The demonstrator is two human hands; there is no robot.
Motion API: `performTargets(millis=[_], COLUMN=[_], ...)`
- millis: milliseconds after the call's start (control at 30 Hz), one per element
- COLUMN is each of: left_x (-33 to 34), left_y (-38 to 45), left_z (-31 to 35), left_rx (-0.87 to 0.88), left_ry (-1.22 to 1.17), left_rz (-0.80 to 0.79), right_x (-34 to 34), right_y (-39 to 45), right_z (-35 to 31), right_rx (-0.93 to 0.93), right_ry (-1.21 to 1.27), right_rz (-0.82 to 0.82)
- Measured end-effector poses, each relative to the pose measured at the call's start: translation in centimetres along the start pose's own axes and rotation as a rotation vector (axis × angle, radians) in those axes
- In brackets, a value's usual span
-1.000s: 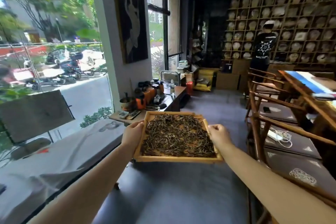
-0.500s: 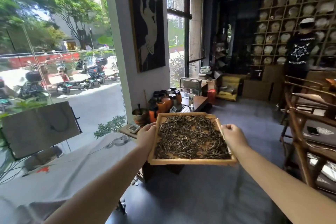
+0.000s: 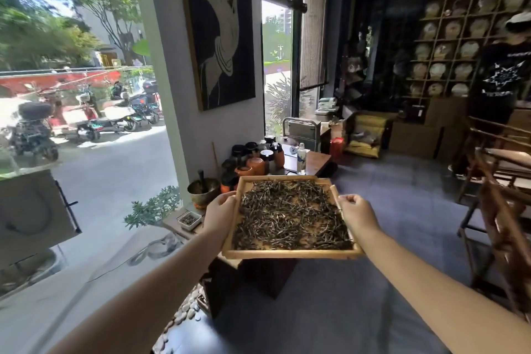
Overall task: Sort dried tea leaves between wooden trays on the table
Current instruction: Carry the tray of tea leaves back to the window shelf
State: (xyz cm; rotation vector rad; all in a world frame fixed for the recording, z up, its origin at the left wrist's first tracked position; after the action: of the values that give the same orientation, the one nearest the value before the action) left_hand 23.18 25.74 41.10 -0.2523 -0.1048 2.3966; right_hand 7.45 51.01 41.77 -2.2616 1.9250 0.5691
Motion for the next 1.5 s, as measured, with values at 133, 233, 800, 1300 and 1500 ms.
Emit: performTargets(millis=[133, 233, 800, 1300, 1500], left_x=[1.9, 2.9, 5.0, 3.4, 2.1], left_y=[7.5, 12.7, 32.5, 36.4, 37.2], left_z=[1.6, 3.1, 2.4, -8.6, -14.8], left_rx=[0.006, 0.025, -0.033, -0.218, -0.289], left_ry=[-0.027, -0.039, -0.193, -0.265, -0.241], left_rz=[0.021, 0.051, 0.425, 0.923, 0.998], right_x=[3.5, 5.8, 23.9, 42.2, 48.2], right_y=[7.6, 13.2, 38.5, 43.8, 42.3], right_z=[-0.2, -0.8, -1.2, 4.2, 9.1], right_rx=[-0.002, -0.025, -0.226, -0.341, -0.320], right_ry=[0.013, 0.042, 0.041, 0.099, 0.094], right_rz=[-0.029, -0.047, -0.346, -0.841, -0.930])
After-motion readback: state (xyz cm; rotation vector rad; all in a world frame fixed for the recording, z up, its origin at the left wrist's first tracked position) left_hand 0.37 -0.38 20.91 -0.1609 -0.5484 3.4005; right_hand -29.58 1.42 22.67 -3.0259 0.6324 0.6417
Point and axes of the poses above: each hand's wrist, its own y-axis towards the middle knuckle, its own x-axis out of the palm, z = x × y, the point moved 7 cm from there along y, towards the middle knuckle, and after that the axes turned 6 degrees about -x, right-handed, at the moved point
